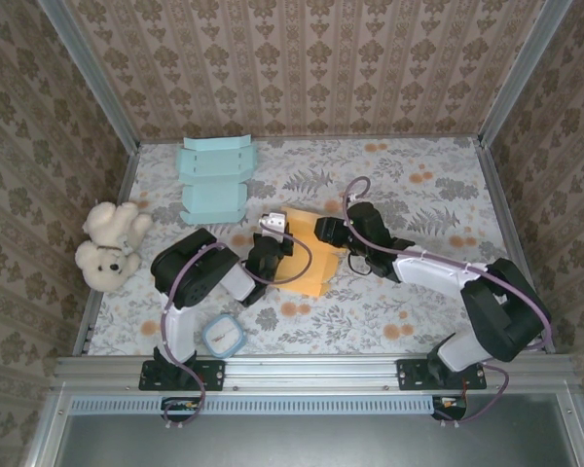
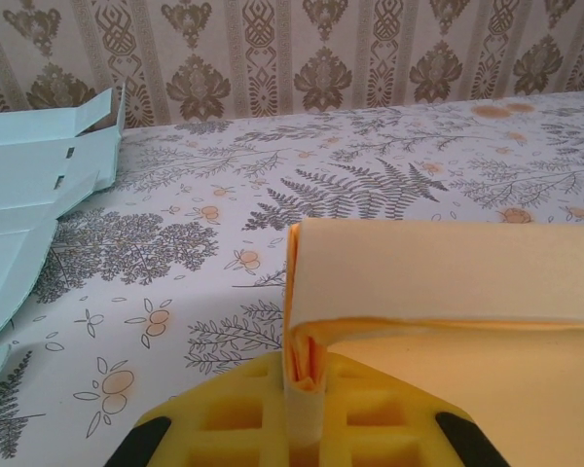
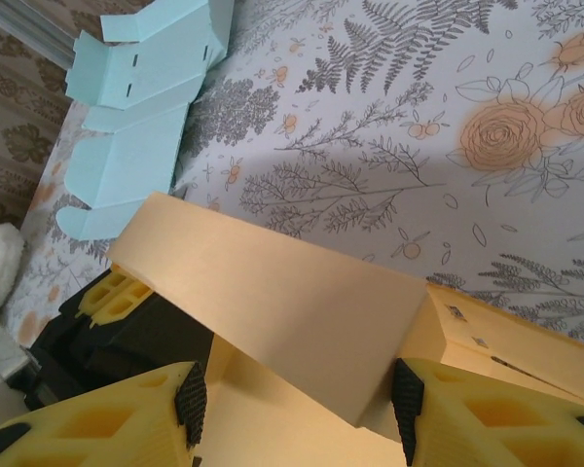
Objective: Fold the paper box
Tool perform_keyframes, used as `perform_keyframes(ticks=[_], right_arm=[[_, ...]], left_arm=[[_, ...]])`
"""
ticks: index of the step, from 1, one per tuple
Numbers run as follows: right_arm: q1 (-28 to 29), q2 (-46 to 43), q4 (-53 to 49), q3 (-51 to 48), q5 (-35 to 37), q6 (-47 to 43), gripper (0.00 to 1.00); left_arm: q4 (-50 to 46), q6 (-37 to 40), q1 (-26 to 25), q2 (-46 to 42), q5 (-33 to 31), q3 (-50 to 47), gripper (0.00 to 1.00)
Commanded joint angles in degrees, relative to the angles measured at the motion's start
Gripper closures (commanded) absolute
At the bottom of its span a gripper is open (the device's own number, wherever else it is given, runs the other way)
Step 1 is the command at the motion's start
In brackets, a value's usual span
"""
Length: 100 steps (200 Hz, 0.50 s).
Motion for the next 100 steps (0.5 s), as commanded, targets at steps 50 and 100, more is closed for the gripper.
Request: perform_keyframes(ticks=[50,100], right_arm=[[0.3,0.8,0.3,-4.6,7.7,-3.6,0.44],[-2.8,4.2,6.6,-7.4,6.9,-4.9,0.43]], left_arm=[[0.3,-4.1,-0.8,-0.9,1.1,-1.8,1.0],[0.2,-4.2,-0.8,-1.1,1.3,-2.2,1.0]])
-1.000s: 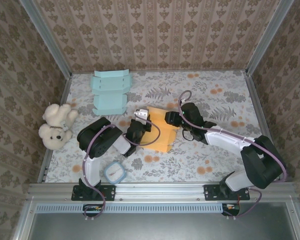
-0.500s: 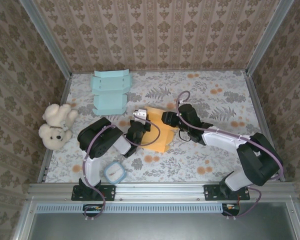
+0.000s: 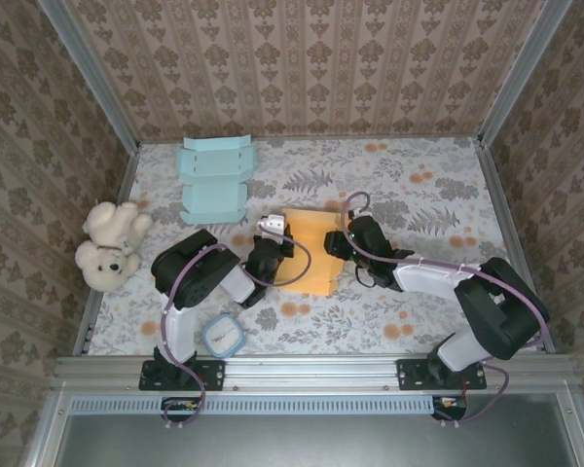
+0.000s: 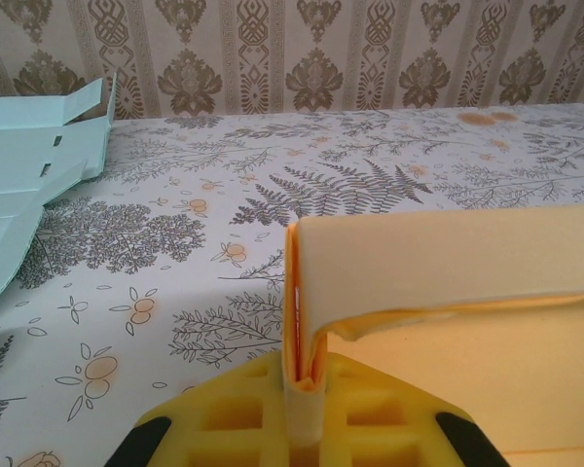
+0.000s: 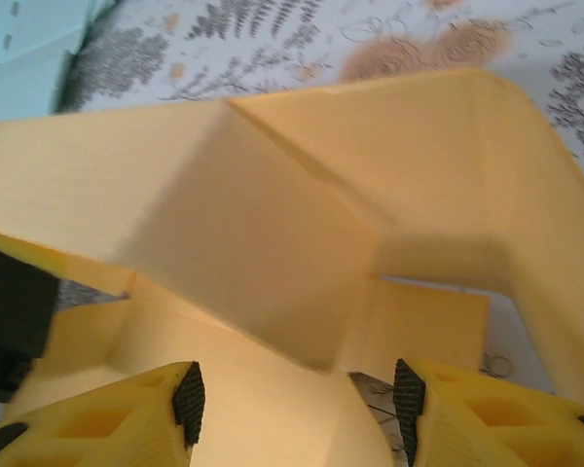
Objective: Fold the paper box
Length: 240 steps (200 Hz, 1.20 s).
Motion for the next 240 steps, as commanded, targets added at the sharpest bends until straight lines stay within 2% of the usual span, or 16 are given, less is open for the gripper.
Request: perform_keyframes(ticks=[1,45,84,112,136,189,240], right_arm=[[-2.0,2.4,4.5,-0.6,0.7,-1.9,0.43],[-3.7,4.8,6.5,-1.2,3.7,-2.9,0.42],[-4.3,8.6,6.5,0.6,2.9,-2.0,0.42],[-4.2,10.9,9.6,0.2,1.8,-1.3,0.42],[-4.0,10.7,17.7,-2.1,-3.1,-1.6,0.43],[0.6,7.7,18.4,-1.8,-3.8,-4.0,0.44],[4.9,11.8,18.4,1.2,-3.6,-3.9,0.44]], left_arm=[[-1.1,-1.5,-0.4,-1.0,1.0,-1.0,1.0],[-1.3,-1.2,-0.4,-0.9,1.3,-0.9,1.0],[-1.2,-1.3,-0.4,-0.9,1.7,-0.9,1.0],[-1.2,-1.2,-0.5,-1.1,1.8,-0.8,1.0],[-1.4,-1.1,-0.5,-0.5,1.8,-0.3,1.0],[-1.4,-1.2,-0.7,0.4,1.0,0.5,1.0],[-2.3,-1.5,-1.0,0.7,0.2,1.4,1.0]])
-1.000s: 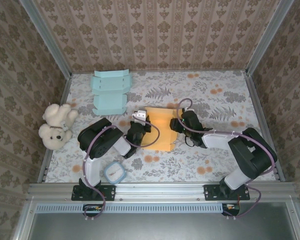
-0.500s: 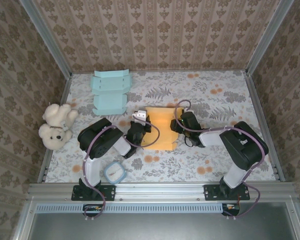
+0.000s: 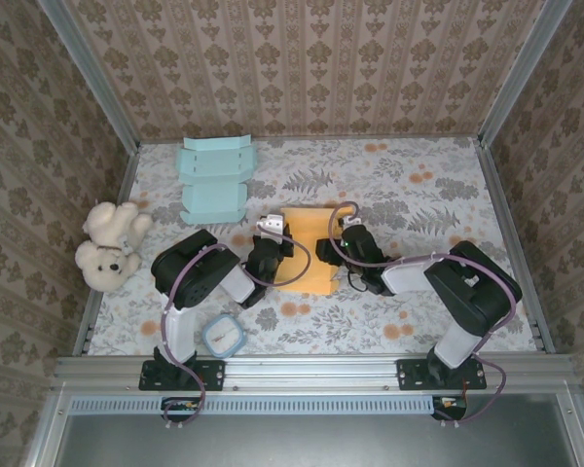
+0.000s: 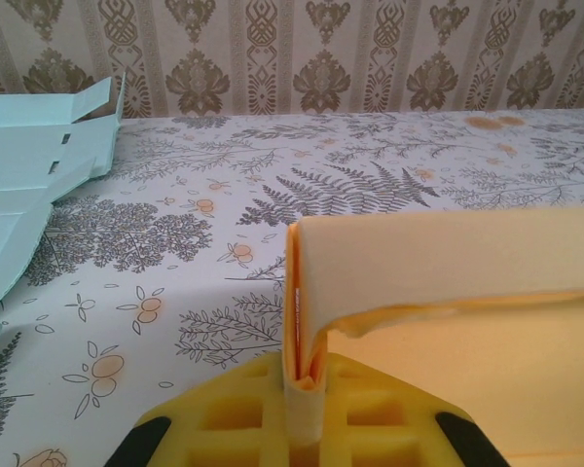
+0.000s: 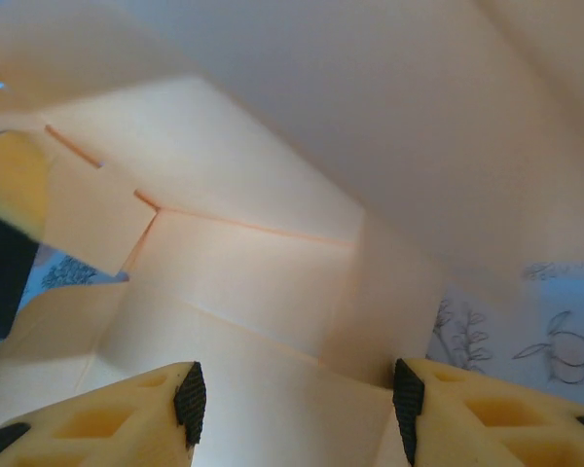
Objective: Fold the paper box
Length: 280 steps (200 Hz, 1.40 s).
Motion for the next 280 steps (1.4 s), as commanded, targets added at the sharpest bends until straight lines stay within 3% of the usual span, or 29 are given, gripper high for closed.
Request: perform_keyframes(ticks=[1,54,142,180,220,280], right_arm=[[1.7,2.3,2.8,3.1,-1.2,-1.0,0.44],[2.0,1.7,1.1,2.8,0.0,-2.1,0.44],[2.1,-20.3,-19.0,-1.3,5.2,-12.6,0.44],[0.5,-29.5,-21.9,-6.3,17.4,-14.1,0.43],[-11.3,-29.9,-16.0,-11.3,7.6,-11.0,0.42],[-11.6,-19.4,-6.6,-10.6,-0.1,-13.1,0.44]], left_arm=[[-2.1,-1.0,-1.0,0.7,0.9,1.3,1.0],[-2.1,-0.6,-1.1,1.2,0.0,1.9,1.0],[-1.3,5.2,-0.5,0.3,0.2,1.3,1.0],[-1.1,6.3,0.6,-0.9,1.5,0.0,1.0],[-1.0,6.9,1.9,-1.4,4.4,-1.0,1.0],[-1.0,6.9,2.2,-1.1,5.5,-1.0,1.0]])
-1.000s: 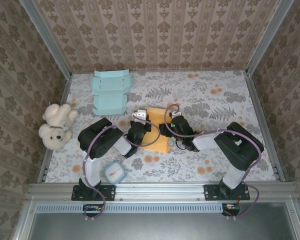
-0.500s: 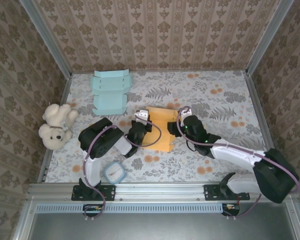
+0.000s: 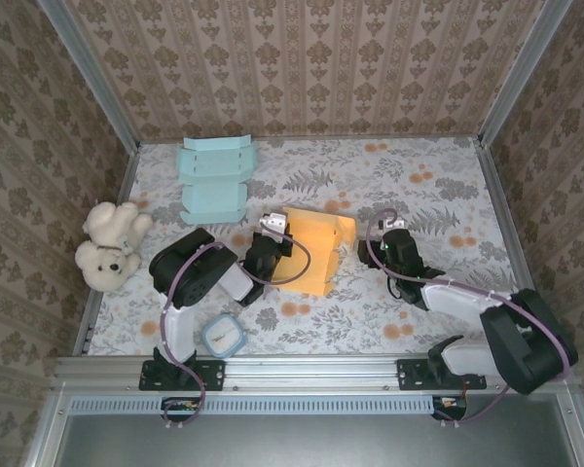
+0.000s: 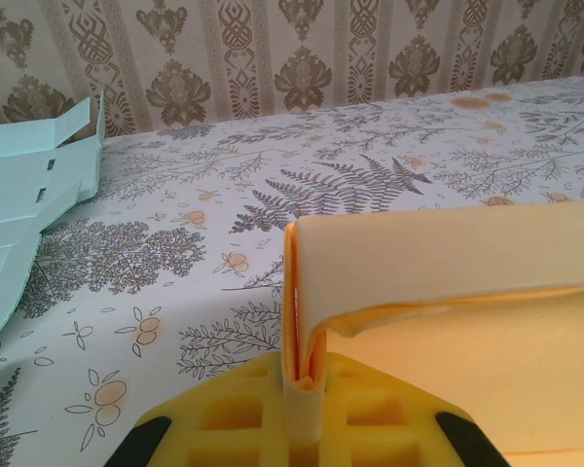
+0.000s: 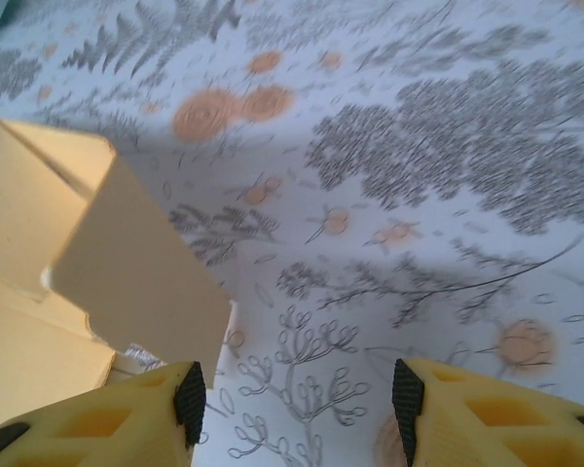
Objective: Fold the paper box
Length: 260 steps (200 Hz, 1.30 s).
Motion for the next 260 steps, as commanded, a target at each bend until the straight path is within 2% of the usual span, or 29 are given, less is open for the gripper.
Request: perform_keyframes(ticks=[1,86,127,143,165,195,210,234,260], right_arm=[[0.1,1.7,5.1,0.7,-4.4,-1.2,0.44],[0.1,7.3,8.3,3.0,-6.7,-2.5,0.44],[0.1,5.1,8.1,1.4,-7.6,-1.1,0.44],[0.1,1.9,3.3,2.0,-4.4,0.3,0.44],[-0.7,1.6,-4.5,3.2,6.7,5.0,0.44],[-1.3,-0.1,-3.3,1.6,8.1,7.1,0.44],[-1.3,1.4,-2.6,2.4,6.4,5.7,0.44],[-1.3,4.3,4.0,2.8,-3.1,3.3,0.44],[-1.1,8.4,9.3,3.0,-8.2,2.5,0.44]], left_arm=[[-0.7,0.9,0.6,-1.0,1.6,-1.1,1.0],[-0.5,1.8,0.7,-1.4,2.4,-1.3,1.0],[-0.6,1.9,1.4,-1.7,2.0,-1.8,1.0],[-0.6,1.7,1.6,-1.7,2.2,-1.8,1.0],[-0.6,1.4,1.8,-1.7,2.4,-2.0,1.0],[-0.5,1.1,1.8,-1.8,2.8,-2.1,1.0],[-0.6,1.0,1.8,-1.8,3.1,-2.0,1.0],[-0.6,0.9,1.8,-1.6,3.5,-1.8,1.0],[-0.6,0.9,1.8,-1.6,4.1,-1.7,1.0]])
